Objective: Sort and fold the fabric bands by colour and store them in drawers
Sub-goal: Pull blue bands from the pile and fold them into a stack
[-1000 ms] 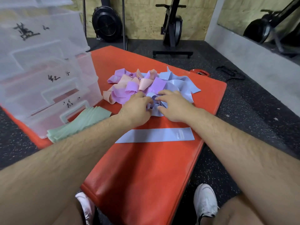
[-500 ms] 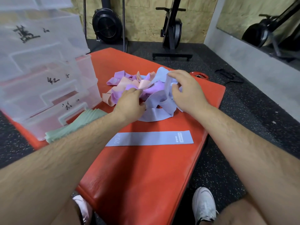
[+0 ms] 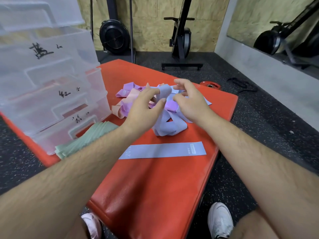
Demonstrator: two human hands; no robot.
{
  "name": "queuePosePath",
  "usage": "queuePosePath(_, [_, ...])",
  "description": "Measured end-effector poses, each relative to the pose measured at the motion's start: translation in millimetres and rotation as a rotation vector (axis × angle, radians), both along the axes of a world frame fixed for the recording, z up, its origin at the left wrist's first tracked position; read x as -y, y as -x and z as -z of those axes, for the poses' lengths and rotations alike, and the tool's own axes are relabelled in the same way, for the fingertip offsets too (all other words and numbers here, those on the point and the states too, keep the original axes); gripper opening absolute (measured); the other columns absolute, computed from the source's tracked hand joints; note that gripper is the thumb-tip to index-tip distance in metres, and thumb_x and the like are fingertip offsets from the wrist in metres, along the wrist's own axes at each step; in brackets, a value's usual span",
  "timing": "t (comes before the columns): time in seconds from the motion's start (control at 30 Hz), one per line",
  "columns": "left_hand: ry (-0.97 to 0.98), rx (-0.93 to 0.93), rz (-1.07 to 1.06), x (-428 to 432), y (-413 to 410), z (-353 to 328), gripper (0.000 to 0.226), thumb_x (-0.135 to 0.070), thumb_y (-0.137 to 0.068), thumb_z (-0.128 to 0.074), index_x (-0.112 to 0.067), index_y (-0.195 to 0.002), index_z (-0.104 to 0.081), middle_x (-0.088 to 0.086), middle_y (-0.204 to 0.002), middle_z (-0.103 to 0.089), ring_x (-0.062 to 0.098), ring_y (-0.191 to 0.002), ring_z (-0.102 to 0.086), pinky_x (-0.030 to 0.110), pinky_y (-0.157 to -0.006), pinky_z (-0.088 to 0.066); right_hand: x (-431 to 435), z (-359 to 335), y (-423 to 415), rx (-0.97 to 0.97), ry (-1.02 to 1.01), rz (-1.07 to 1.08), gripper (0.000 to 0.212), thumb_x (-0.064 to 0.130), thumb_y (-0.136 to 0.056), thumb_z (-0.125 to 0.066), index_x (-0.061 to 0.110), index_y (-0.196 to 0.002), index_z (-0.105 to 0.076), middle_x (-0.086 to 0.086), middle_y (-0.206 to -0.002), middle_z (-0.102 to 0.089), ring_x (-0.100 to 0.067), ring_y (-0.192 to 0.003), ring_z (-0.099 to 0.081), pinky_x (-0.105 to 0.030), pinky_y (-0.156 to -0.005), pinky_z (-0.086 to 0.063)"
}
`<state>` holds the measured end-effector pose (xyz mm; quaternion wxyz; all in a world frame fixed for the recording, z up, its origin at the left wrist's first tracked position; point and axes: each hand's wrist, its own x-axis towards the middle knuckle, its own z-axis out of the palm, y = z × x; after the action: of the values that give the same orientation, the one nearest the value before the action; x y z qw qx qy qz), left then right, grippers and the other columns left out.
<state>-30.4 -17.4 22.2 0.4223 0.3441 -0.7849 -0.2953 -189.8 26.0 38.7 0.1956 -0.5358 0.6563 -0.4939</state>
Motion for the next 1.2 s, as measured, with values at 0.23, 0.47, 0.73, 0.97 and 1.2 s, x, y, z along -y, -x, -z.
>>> queuePosePath(0.23, [-0.202,-0.130,-0.029,7.2,-7.4,1.3,0.014,-0.014,-0.091,-0.063,-0.001,-0.092,-0.062,0.025,-0.085,-0.061,0.014,-0.068,-0.050,0.047,-0.070,-0.050,2.3,3.6,0.7,0.094,-0.088,-0.128,0.009,0.009,-0.095,-0.065,0.018,-0.098,-0.066,0.008,-0.076,-0.061,0.005,-0.064,-0.054,-0.012,-0.066,-0.044])
queuePosePath(0.47, [-0.306,-0.227,-0.120,7.0,-11.4,-2.6,0.031,-0.033,-0.090,-0.069,-0.008,-0.081,-0.053,-0.001,-0.067,-0.056,0.010,-0.057,-0.050,0.023,-0.057,-0.044,-0.1,4.1,-4.4,0.005,0.076,0.020,0.007,0.010,-0.093,-0.064,0.016,-0.093,-0.067,0.005,-0.077,-0.061,-0.004,-0.061,-0.049,-0.016,-0.065,-0.044])
queuePosePath(0.73, [-0.695,-0.334,0.035,11.9,-16.7,-6.2,0.036,-0.031,-0.090,-0.066,0.005,-0.097,-0.067,0.007,-0.074,-0.066,0.018,-0.065,-0.062,0.034,-0.067,-0.051,-7.0,5.5,-28.8,-0.341,0.086,-0.213,0.018,0.017,-0.096,-0.062,0.005,-0.087,-0.072,-0.006,-0.083,-0.067,-0.014,-0.079,-0.059,-0.028,-0.072,-0.047])
queuePosePath(0.97, [-0.552,-0.156,-0.066,13.9,-29.2,-8.9,0.025,-0.026,-0.087,-0.053,-0.009,-0.074,-0.065,-0.001,-0.069,-0.058,0.015,-0.063,-0.054,0.043,-0.071,-0.056,-1.3,3.4,-23.9,-0.146,0.051,-0.186,0.032,0.004,-0.096,-0.059,0.017,-0.124,-0.063,0.010,-0.113,-0.063,0.012,-0.093,-0.056,-0.003,-0.084,-0.039])
queuePosePath(1.2, [-0.464,-0.108,0.009,15.6,-40.1,-6.8,0.030,-0.030,-0.082,-0.057,-0.003,-0.088,-0.068,0.010,-0.078,-0.058,0.019,-0.072,-0.053,0.038,-0.069,-0.047,12.9,19.8,-24.1,-0.073,-0.151,-0.296,0.012,0.022,-0.094,-0.067,0.011,-0.099,-0.067,0.003,-0.086,-0.066,-0.008,-0.080,-0.061,-0.036,-0.084,-0.055])
